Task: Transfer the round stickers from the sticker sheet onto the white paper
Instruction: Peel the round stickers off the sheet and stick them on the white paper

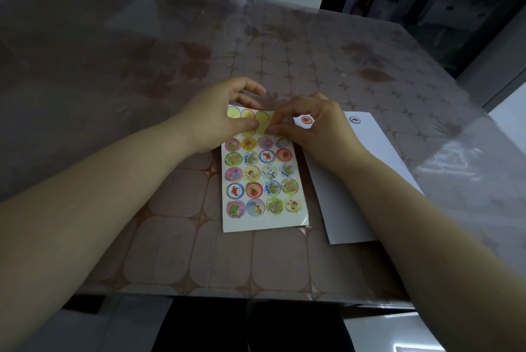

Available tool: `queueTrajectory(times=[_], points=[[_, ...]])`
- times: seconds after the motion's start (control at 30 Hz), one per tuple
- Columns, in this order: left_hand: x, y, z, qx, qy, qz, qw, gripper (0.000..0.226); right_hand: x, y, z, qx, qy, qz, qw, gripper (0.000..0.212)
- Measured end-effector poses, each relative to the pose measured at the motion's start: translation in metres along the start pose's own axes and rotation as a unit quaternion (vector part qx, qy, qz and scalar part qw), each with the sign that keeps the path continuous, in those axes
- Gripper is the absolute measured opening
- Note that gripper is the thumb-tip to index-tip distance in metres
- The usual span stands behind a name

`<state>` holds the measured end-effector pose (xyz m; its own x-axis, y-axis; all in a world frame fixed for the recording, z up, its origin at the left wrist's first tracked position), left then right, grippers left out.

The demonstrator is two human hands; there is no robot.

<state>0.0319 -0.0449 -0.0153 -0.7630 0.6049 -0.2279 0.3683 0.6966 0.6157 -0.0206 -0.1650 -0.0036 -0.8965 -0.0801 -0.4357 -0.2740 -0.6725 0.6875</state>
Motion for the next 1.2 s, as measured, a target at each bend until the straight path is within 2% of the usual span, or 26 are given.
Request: queueTrajectory(times=[0.1, 0.3, 0.4, 0.47, 0.7, 0.97, 1.1, 1.2], points=[[-0.001, -0.001, 0.001, -0.014, -0.006, 0.000, 1.000, 0.044, 0.000, 0.001, -0.005, -0.014, -0.025, -0.005, 1.000, 0.014], [0.002, -0.007, -0.003, -0.015, -0.024, 0.007, 1.000, 0.050, 0.001, 0.001, -0.006, 0.023, -0.025, 0.006, 0.999, 0.003], [0.001, -0.001, -0.010, -0.130, -0.049, -0.030, 0.990, 0.044, 0.001, 0.001, -0.007, 0.044, -0.027, 0.006, 0.999, 0.004], [0.001, 0.002, -0.014, -0.184, -0.054, -0.044, 0.981, 0.050, 0.001, 0.002, -0.006, 0.056, -0.022, 0.002, 0.998, 0.006], [0.007, -0.021, -0.005, -0.277, -0.012, 0.084, 0.957, 0.082, 0.000, -0.004, -0.004, 0.065, -0.011, 0.028, 0.997, 0.002], [0.006, -0.026, 0.004, -0.249, 0.057, 0.118, 0.960, 0.056, -0.003, -0.009, -0.007, 0.072, -0.037, 0.047, 0.996, 0.010], [0.007, -0.027, 0.010, -0.253, 0.077, 0.134, 0.955, 0.055, -0.002, -0.011, -0.008, 0.087, -0.046, 0.046, 0.994, 0.008], [0.007, -0.027, 0.010, -0.264, 0.081, 0.139, 0.951, 0.057, -0.001, -0.008, -0.010, 0.057, -0.062, 0.047, 0.995, 0.002]])
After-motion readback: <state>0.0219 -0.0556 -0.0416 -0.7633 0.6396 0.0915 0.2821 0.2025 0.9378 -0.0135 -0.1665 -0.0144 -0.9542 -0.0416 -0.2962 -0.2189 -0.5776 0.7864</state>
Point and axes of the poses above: each hand's wrist, its own x-axis away from the middle knuckle, its own y-axis out of the back of the hand, z = x × y, the point moved 8 cm from there along -x, towards the middle knuckle, and after that the axes turned 2 degrees about -x, right-handed, at the moved point
